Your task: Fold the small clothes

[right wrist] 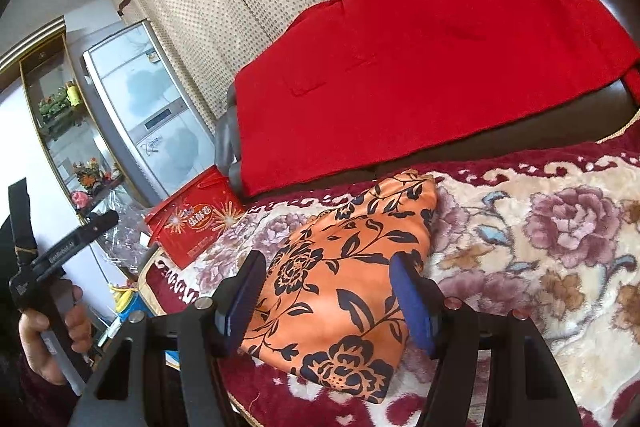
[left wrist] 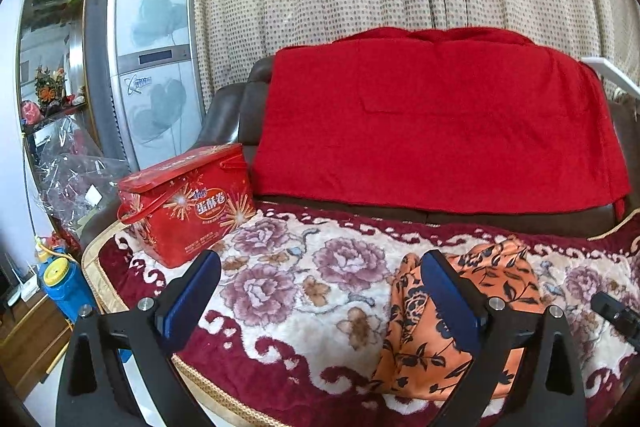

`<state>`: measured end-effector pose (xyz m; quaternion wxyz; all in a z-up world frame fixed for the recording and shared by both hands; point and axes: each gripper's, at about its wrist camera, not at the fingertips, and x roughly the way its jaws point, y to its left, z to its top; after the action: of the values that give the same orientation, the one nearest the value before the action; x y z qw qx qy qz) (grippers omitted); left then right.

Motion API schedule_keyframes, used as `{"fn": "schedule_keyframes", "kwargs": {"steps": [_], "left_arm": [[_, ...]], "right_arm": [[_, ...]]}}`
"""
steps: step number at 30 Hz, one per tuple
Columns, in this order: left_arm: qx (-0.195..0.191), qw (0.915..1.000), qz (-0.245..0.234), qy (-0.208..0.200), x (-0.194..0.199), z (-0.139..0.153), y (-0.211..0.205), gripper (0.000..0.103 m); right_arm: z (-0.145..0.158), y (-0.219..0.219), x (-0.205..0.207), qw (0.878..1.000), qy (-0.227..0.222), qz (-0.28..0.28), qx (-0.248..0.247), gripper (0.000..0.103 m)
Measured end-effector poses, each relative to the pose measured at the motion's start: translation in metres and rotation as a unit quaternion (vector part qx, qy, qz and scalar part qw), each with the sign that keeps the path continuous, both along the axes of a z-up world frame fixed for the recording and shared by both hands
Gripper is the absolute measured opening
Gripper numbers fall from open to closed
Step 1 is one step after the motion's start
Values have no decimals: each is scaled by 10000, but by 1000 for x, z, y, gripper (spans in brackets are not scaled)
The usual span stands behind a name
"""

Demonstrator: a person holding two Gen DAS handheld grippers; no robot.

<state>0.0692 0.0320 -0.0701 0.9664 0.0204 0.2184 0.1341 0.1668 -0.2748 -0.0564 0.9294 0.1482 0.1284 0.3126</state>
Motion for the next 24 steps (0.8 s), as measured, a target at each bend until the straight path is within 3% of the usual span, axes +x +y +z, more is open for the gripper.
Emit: {"fn": "schedule_keyframes", "kwargs": {"steps": [11,24], "left_arm": [[282,9965,117,779,29,-55,2,100],[-71,9957,789,472,21,-56,68,100]], "right_arm": [[-6,12,13,9997,192,58,-107,68],[-12,34,26,9991,324,166,-228,68]]}}
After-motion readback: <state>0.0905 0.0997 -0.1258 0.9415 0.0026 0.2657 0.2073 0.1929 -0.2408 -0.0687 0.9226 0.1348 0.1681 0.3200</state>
